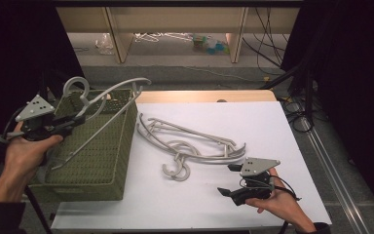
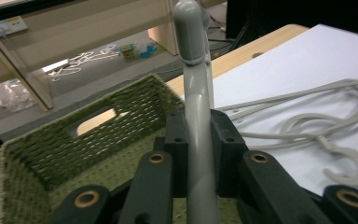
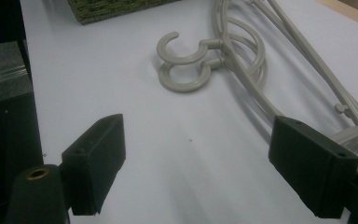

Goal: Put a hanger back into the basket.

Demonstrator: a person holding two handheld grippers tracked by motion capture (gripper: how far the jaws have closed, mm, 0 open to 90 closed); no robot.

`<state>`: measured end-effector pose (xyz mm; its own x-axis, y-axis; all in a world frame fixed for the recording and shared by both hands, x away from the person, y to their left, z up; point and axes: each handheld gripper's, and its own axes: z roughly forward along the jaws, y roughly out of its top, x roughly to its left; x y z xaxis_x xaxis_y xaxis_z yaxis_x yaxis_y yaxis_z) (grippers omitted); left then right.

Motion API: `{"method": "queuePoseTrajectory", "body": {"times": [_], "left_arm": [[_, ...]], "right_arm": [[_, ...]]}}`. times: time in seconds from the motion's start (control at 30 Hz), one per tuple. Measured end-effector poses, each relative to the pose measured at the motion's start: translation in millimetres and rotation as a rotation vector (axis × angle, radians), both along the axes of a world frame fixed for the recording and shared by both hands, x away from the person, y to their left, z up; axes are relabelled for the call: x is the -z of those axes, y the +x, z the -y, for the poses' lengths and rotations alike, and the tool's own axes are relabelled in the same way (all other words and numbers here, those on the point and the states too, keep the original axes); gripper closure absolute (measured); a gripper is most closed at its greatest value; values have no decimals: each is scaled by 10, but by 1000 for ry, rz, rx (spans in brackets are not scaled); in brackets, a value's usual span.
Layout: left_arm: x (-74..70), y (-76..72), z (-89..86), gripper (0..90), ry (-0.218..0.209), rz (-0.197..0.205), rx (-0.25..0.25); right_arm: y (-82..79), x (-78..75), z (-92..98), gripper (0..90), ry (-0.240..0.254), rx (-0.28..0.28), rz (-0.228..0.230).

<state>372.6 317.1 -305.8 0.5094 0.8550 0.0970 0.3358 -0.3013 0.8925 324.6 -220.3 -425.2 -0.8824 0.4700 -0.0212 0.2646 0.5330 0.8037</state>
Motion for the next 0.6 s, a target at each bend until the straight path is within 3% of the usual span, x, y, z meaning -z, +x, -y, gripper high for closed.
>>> {"method": "queuePoseTrajectory", "body": {"times": [0.4, 0.6], "left_arm": [[166, 114, -339, 788, 12, -14, -35], [258, 182, -487, 788, -7, -36, -60]], "right_arm": [[-1, 1, 1, 200, 4, -3, -5], [-1, 14, -9, 200, -1, -6, -12]]}}
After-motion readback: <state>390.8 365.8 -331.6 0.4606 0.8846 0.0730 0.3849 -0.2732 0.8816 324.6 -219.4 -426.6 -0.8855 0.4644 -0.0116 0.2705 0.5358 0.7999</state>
